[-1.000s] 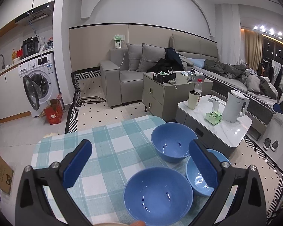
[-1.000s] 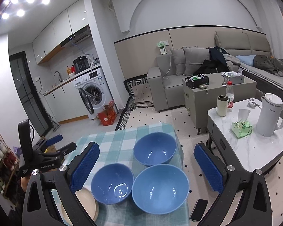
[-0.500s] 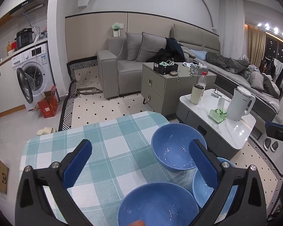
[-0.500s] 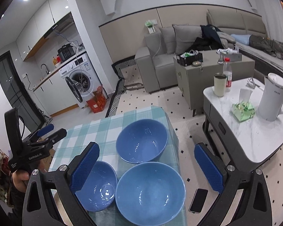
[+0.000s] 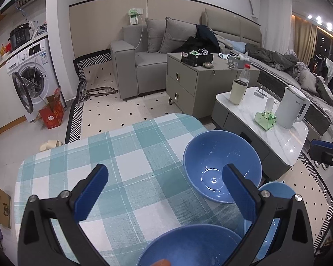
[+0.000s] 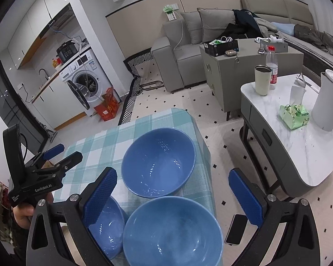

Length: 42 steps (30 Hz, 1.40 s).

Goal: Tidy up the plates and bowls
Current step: 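Lower both grippers onto the rim of the nearest blue bowl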

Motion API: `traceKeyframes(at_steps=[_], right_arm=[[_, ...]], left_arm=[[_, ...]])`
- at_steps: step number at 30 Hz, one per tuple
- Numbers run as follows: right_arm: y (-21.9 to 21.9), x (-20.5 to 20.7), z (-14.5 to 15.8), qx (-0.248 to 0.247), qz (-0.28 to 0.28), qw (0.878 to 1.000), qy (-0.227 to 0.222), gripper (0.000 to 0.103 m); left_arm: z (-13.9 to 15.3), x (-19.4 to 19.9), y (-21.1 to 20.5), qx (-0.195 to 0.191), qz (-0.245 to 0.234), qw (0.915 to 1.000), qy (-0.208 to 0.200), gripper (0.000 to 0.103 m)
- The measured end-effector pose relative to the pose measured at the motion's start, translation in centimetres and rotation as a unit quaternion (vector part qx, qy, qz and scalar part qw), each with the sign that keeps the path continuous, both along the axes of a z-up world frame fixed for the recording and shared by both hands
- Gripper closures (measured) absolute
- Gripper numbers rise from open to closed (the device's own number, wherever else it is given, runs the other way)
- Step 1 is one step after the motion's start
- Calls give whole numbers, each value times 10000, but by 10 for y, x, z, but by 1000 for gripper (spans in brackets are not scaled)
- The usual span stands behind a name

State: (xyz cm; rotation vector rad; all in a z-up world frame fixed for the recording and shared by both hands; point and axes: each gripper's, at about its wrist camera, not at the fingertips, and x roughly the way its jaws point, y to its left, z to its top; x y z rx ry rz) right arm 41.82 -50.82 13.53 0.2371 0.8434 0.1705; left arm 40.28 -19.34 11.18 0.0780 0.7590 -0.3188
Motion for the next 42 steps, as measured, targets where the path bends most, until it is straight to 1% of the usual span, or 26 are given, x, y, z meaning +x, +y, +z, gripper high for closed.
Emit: traceKeyframes(at_steps=[4,10,14,17,23,27,28,31,32,33,35,37,39,41,42], right_arm=[[2,17,-17,24,25,9998,194,1],[1,40,-44,110,-13,9986,511,1],[-1,53,-61,206,-51,9971,726,1],[-2,61,-74,415,-39,9948,931,1],[1,73,-92,369,-50,9928,1135,2],[0,78,-100,318,-69,9922,1206,10],[0,80,-103,317,-72,9918,1235,14],[1,83,-107,245,-46,9913,1289,19],[2,84,-108,229,-33,9913,1296,20],[2,84,-110,226,-21,9911,1313,23],[2,86,-114,259,4,9902,1370,27],[3,87,-117,237,18,9900,1388,31],[4,89,-119,228,54,9897,1414,32],[4,89,-122,245,83,9891,1447,34],[5,90,-123,240,96,9888,1470,34]], left_arm=[[-13,13,-8,40,-50,9999,130,0],[-30,28,-20,324,-84,9990,290,0],[-40,35,-27,380,-167,9983,414,0],[-49,41,-33,400,-223,9974,555,0],[-63,51,-39,362,-250,9960,783,0],[-71,57,-41,424,-232,9948,896,0],[-72,58,-41,411,-219,9946,923,0],[-78,63,-39,364,-224,9935,1051,2],[-80,64,-39,353,-213,9932,1088,4],[-81,66,-39,341,-208,9928,1127,10],[-85,68,-38,281,-248,9918,1226,19],[-88,68,-38,198,-300,9911,1284,21],[-91,68,-38,188,-351,9902,1338,36],[-95,69,-40,188,-405,9889,1414,43],[-96,68,-41,196,-427,9886,1430,48]])
